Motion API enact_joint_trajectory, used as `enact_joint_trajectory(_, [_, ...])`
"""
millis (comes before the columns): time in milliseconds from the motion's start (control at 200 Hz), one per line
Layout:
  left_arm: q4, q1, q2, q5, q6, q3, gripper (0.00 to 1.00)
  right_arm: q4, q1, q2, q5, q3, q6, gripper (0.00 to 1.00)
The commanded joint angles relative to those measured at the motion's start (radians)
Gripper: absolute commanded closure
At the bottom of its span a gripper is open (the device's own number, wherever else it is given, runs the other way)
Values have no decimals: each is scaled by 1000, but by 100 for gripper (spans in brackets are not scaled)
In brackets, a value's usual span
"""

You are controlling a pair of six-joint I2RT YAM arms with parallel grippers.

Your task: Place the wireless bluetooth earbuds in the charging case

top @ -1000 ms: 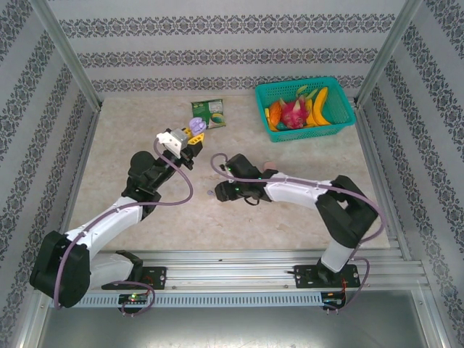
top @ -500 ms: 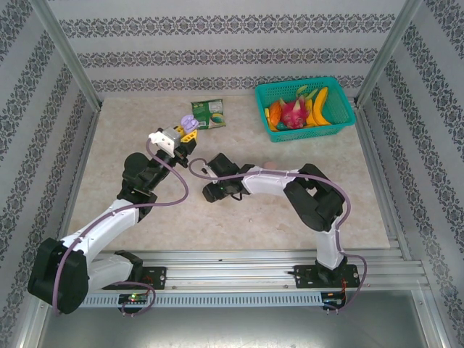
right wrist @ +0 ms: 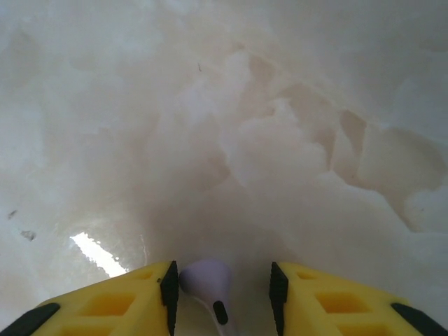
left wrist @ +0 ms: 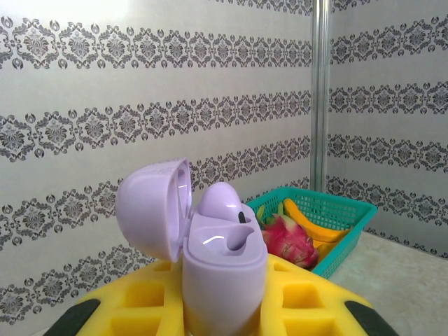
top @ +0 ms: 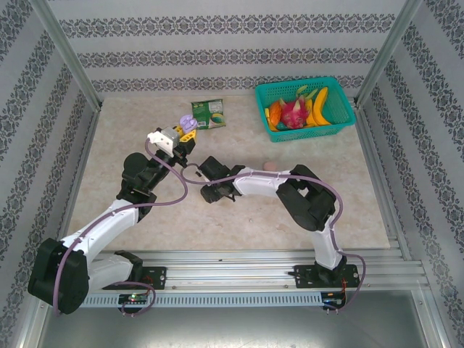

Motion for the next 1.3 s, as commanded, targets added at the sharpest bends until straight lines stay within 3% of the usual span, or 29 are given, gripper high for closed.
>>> enact_joint_trajectory(0, [30,15,-25,0,-16,-8,100,-46,29,64,68,23,-13,59])
enact_joint_trajectory(659, [23,16,-34,1,-22,-13,100,-64,40,62,112,22,37,83])
enact_joint_trajectory(1299, [8,17,-30,12,-25,-2,100,30,-50,-183,113,-197,129,87])
